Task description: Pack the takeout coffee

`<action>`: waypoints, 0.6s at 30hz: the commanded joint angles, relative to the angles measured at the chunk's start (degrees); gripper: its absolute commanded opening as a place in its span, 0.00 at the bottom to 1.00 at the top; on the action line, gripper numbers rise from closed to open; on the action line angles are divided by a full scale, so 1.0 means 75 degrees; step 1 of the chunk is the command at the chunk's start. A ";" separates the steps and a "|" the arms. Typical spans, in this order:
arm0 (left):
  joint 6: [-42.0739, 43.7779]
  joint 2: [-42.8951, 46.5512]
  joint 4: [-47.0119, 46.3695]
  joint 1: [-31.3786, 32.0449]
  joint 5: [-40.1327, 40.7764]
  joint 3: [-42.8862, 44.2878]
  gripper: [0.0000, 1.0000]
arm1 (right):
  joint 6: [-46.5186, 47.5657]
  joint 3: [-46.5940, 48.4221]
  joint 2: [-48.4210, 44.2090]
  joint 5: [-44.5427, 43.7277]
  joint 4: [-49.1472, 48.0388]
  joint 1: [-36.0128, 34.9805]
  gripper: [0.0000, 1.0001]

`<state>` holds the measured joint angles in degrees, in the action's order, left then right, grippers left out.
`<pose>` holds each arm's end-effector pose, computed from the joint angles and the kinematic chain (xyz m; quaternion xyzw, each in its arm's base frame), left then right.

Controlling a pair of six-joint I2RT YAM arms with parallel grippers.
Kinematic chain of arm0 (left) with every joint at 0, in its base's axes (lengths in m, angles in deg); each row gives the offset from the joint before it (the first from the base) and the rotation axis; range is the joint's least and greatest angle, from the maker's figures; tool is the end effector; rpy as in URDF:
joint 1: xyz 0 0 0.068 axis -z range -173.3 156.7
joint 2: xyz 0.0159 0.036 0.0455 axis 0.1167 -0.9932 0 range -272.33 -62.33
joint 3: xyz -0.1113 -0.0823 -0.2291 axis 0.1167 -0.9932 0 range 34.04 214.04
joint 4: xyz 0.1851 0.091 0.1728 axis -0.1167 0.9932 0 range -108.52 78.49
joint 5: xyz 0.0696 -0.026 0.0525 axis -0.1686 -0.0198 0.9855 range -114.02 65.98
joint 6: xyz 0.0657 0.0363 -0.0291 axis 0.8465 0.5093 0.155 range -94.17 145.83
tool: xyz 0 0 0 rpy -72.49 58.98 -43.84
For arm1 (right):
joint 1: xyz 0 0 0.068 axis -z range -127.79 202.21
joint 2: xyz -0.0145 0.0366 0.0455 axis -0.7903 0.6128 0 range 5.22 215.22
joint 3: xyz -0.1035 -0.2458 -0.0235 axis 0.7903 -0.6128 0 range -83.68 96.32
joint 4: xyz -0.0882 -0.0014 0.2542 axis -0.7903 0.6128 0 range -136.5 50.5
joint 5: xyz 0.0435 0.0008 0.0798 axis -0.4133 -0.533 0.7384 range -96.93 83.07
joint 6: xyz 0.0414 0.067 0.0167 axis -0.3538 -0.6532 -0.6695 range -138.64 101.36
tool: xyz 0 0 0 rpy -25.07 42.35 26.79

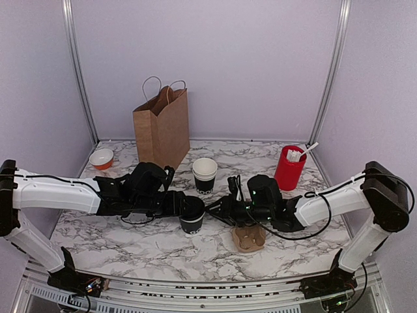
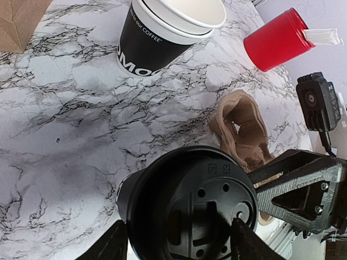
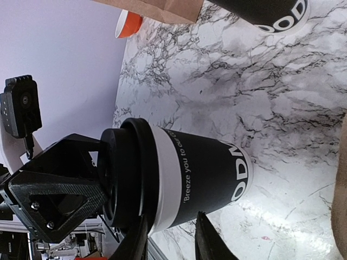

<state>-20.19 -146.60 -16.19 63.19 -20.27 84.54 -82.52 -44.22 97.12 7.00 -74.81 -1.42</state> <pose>0.1992 -0.2925 0.1956 0.0666 0.8885 -0.3351 0.3063 0.1998 0.2995 0.1502 0.0087 0.8356 0.5143 0.1929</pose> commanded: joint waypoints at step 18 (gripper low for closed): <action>0.0007 0.0077 -0.0083 0.0041 0.0044 -0.0109 0.65 | -0.0135 0.0058 0.0146 -0.0104 -0.0526 -0.0160 0.28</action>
<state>-20.21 -146.60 -16.32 63.19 -20.30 84.54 -83.17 -44.90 96.99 6.04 -76.30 -2.01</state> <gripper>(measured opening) 0.651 0.284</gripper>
